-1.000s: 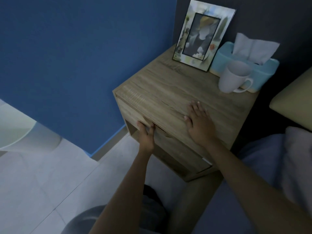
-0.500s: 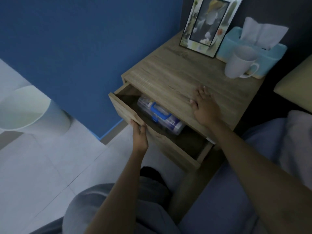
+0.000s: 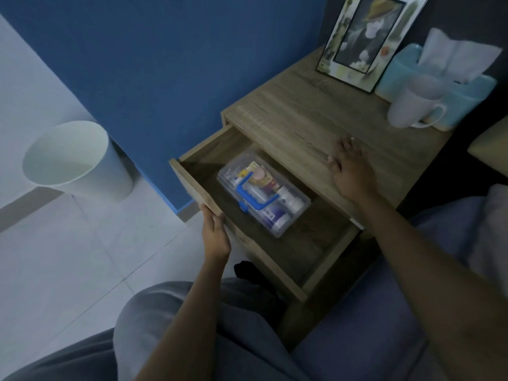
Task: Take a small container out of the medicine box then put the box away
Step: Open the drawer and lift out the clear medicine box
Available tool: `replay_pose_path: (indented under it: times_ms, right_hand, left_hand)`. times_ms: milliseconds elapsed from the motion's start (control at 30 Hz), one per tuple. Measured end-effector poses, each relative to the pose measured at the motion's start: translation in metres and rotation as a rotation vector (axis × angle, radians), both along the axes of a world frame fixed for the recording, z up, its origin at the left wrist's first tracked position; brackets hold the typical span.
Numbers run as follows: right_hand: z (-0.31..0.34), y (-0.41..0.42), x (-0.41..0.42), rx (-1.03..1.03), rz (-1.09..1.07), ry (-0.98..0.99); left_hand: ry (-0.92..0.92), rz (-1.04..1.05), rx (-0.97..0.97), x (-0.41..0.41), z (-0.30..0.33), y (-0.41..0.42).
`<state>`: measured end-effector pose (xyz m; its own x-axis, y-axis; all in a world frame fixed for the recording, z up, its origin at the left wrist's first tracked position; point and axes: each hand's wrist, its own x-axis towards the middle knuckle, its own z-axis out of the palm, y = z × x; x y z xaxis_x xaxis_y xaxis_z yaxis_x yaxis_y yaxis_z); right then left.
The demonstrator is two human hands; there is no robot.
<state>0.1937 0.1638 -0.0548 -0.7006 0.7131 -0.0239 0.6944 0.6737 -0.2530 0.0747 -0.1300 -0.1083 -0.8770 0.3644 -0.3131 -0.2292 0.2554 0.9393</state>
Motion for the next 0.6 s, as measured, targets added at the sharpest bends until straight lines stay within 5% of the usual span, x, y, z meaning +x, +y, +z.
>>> replay_pose_path:
  times_ms: [100,167,300,433,600]
  right_hand:
    - [0.009,-0.012,0.002,-0.059,-0.059,0.098]
    - [0.019,-0.042,0.004,-0.102,-0.181,0.315]
    - [0.027,-0.143,0.006,-0.319,-0.241,0.62]
    - [-0.006,-0.196,-0.005,-0.513,-0.319,0.684]
    - [-0.039,-0.195,-0.023,-0.722,-0.665,0.819]
  left_hand:
    - [0.04,0.167,-0.034,-0.003,0.016,0.002]
    - [0.256,0.204,0.0,-0.011,0.036,0.009]
    - [0.575,-0.032,-0.136,-0.046,0.058,0.04]
    - [0.577,-0.306,-0.346,-0.084,0.052,0.074]
    - [0.36,-0.486,-0.552,-0.112,0.029,0.097]
